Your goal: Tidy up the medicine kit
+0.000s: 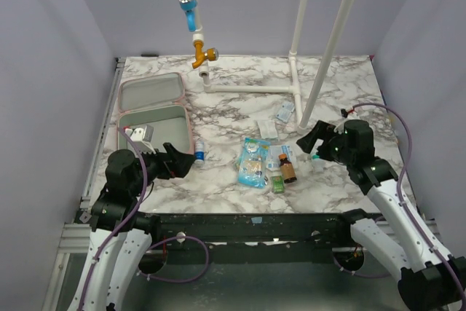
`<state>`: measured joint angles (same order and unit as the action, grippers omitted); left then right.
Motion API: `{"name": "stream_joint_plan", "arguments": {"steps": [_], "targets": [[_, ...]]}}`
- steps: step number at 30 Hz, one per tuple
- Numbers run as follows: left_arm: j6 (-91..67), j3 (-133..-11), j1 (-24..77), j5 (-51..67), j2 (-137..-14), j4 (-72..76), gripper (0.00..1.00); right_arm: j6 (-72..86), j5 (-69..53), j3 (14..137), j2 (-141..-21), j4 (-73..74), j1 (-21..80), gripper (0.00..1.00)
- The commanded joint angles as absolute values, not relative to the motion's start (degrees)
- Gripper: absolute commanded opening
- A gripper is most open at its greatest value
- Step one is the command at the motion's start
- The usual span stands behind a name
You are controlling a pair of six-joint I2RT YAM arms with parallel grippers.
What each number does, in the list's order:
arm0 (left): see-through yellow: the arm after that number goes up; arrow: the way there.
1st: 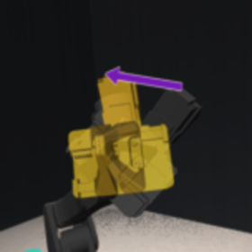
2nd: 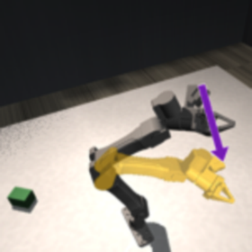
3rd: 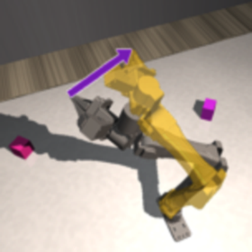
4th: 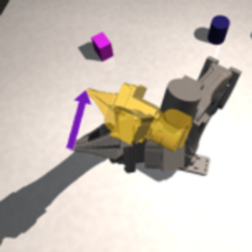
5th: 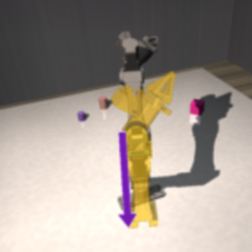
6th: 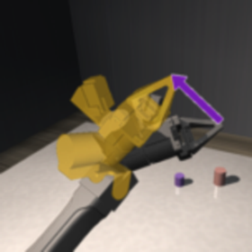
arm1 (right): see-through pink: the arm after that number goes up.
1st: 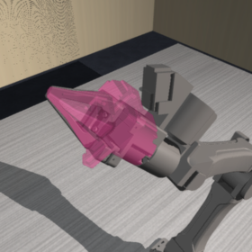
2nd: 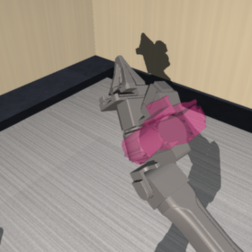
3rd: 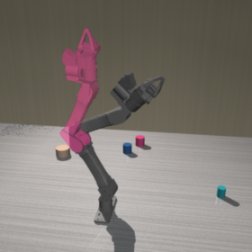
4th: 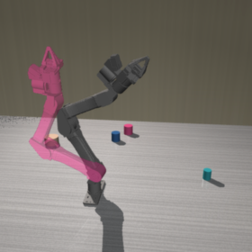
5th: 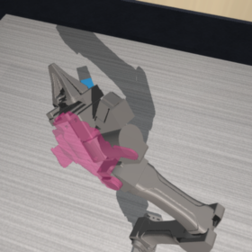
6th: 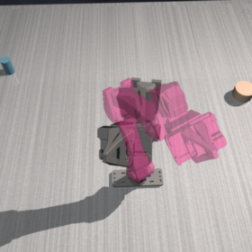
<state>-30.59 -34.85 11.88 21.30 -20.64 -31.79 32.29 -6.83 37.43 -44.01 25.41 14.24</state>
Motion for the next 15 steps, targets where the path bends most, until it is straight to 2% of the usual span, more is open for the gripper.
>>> {"name": "stream_joint_plan", "arguments": {"steps": [1, 9, 15], "targets": [[-31.6, -36.1, 12.1, 12.9, -20.1, -35.2, 0.98, 30.4, -10.6, 37.7, -47.4, 25.8, 14.4, 0.91], [-32.3, -36.1, 12.1, 9.8, -18.7, -35.9, 0.98, 32.0, -0.9, 37.6, -54.0, 25.7, 23.5, 0.90], [-32.3, -36.3, 12.1, 9.5, -18.5, -36.0, 0.99, 32.0, -0.3, 36.9, -56.2, 25.0, 25.5, 0.88]]}}
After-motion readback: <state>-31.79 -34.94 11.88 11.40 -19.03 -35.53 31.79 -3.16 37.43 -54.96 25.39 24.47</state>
